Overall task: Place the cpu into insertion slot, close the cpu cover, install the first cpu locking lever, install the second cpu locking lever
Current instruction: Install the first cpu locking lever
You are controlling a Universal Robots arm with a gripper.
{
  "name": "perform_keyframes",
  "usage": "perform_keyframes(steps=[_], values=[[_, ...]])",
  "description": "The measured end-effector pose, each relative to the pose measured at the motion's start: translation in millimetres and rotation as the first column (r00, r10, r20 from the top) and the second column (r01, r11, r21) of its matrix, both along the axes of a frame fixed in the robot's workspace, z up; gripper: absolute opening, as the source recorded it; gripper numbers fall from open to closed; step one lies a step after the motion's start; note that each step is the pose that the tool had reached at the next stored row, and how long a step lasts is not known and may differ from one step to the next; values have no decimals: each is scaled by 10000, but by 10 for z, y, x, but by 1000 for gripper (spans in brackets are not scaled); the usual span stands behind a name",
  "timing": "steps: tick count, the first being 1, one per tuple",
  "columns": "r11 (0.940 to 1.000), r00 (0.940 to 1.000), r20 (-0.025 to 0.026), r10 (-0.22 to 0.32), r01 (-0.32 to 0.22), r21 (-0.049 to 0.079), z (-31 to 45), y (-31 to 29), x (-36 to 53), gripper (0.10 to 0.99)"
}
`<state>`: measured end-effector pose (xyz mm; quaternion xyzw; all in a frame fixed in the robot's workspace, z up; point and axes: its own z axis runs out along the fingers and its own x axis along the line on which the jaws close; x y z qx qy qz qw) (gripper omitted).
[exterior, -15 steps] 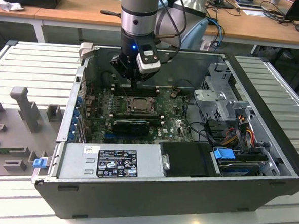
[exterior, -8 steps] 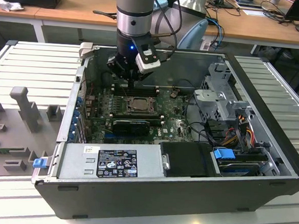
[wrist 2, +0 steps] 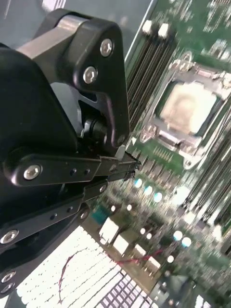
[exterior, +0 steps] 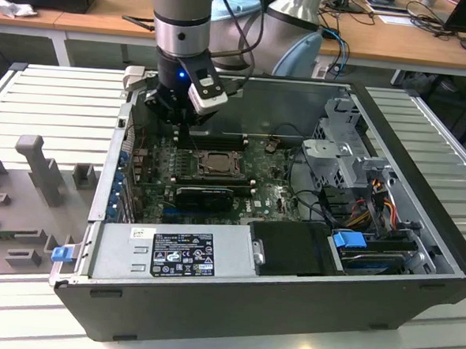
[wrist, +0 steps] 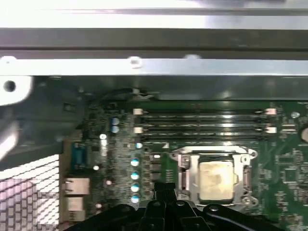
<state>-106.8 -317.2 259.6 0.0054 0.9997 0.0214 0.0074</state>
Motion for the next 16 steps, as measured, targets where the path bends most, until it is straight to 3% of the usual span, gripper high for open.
perform_keyframes(steps=[6,8,13,16], values=[[10000,10000,2,0,0,0,-28,107,-58,106],[10000,10000,1,1,-1,-1,-36,175,-64,106],[10000,10000,2,8,-8,0,-45,268,-65,106],[10000,10000,1,10,-10,1,-46,284,12,106]])
